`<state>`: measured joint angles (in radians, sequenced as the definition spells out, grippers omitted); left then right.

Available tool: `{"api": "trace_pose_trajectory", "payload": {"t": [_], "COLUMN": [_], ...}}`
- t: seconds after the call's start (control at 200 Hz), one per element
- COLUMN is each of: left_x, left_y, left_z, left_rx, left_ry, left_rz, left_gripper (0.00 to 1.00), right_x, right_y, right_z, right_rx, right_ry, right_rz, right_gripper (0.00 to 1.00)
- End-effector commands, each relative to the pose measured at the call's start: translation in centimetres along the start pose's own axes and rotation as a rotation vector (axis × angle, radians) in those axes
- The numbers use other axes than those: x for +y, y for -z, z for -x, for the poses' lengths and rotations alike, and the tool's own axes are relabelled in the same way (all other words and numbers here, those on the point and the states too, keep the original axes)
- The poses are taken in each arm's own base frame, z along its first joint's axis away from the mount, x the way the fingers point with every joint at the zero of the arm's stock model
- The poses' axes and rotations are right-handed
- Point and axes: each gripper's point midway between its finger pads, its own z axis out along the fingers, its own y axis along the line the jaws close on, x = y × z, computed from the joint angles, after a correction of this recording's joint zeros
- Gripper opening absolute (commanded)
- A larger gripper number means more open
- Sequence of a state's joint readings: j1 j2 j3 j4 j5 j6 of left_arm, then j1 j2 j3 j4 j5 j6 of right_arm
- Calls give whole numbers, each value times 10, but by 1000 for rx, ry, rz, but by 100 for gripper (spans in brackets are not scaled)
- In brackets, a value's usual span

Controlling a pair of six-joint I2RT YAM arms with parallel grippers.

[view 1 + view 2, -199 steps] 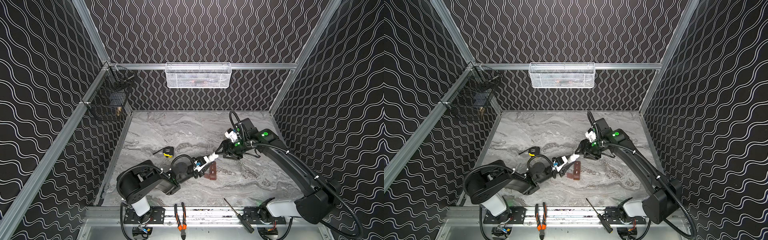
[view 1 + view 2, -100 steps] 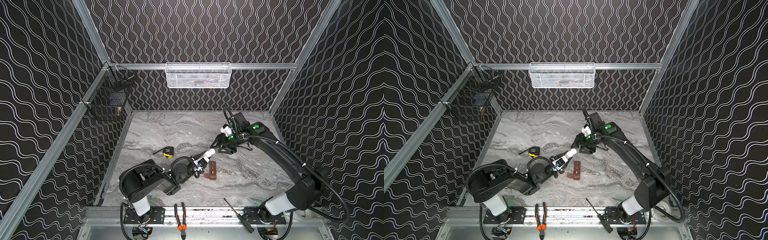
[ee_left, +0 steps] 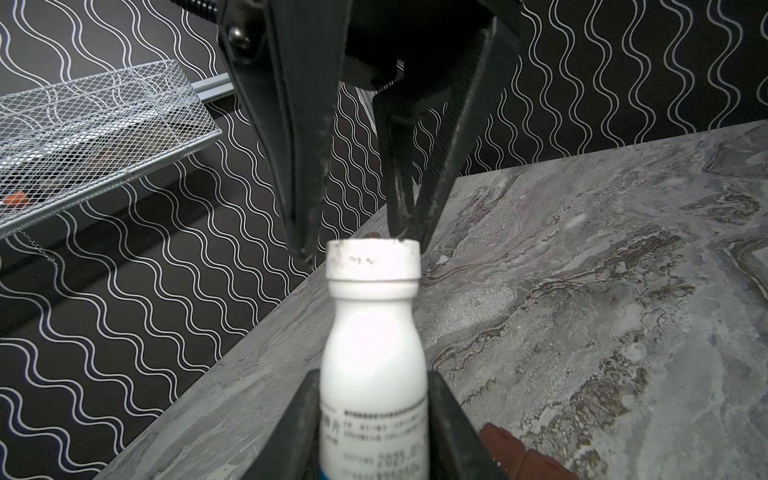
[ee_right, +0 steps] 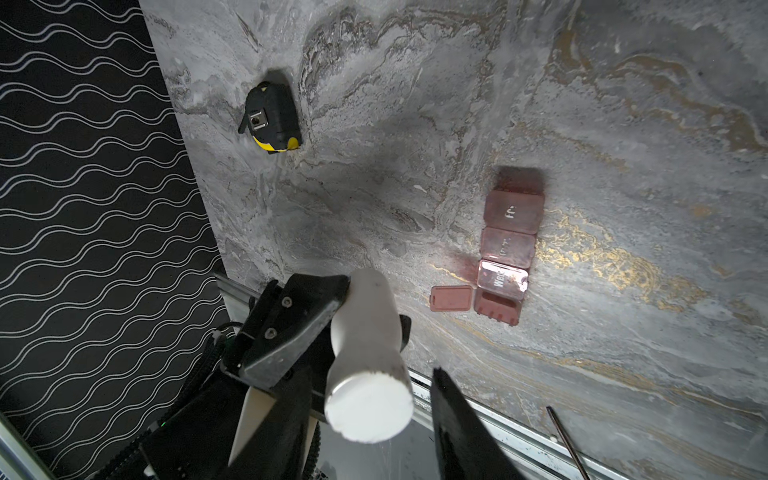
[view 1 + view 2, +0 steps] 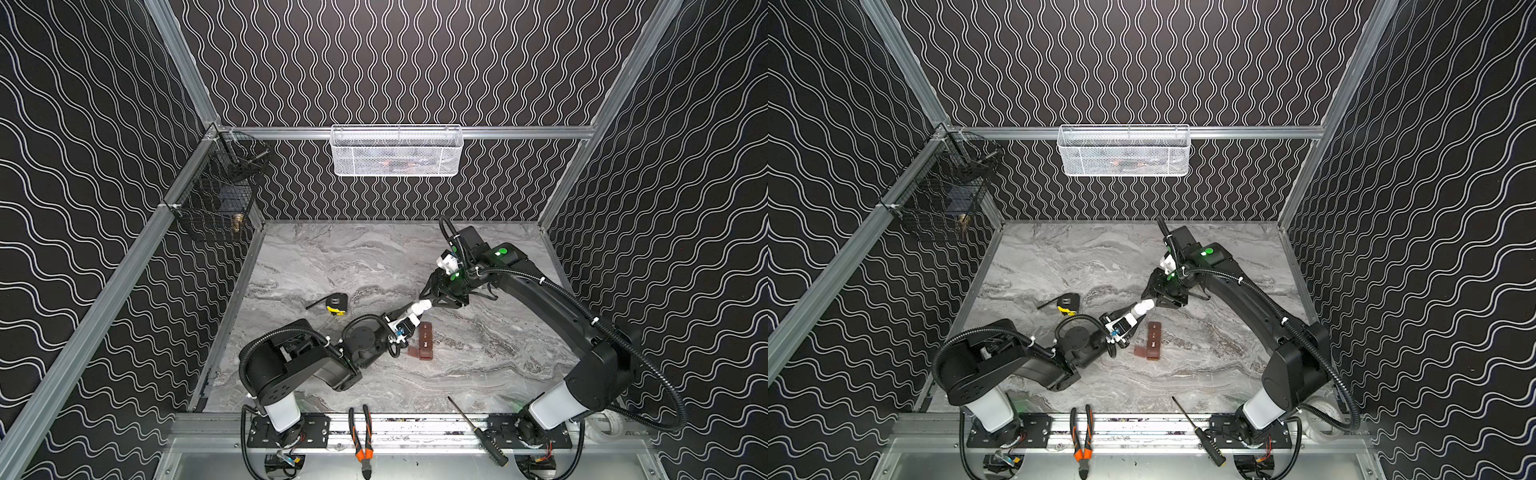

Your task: Sort the pills into containers

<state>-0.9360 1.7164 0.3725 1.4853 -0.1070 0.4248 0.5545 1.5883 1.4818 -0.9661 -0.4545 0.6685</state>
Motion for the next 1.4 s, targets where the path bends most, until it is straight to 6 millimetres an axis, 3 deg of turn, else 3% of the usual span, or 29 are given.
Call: {"api": "trace_pose_trajectory", "payload": {"t": [0.0, 0.701, 0.906, 1.096, 1.286, 1.396], "left_x": [7, -3, -18, -35, -37, -38], "left_y": [-1, -3, 8, 25, 33, 33], "left_z": [15, 19, 47, 57, 68, 68], "left_rx": [-60, -83, -106, -90, -113, -108], "left_ry": [-5, 55, 132, 177, 189, 184], "left_rz": [27, -31, -191, -332, -373, -379], "left_gripper": [8, 3, 2, 1, 0, 0], "right_x": [-1, 6, 10, 4, 4, 3], "right_y": [-1, 3, 2, 9, 20, 20], "right_z": [-1, -15, -41, -59, -69, -69], "right_rx": [2, 22, 38, 55, 44, 35], "right_ry": [-1, 49, 251, 434, 610, 651], "right_rz": [-3, 30, 14, -22, -46, -58], "right_gripper": [45, 22, 21, 21, 21, 29]}}
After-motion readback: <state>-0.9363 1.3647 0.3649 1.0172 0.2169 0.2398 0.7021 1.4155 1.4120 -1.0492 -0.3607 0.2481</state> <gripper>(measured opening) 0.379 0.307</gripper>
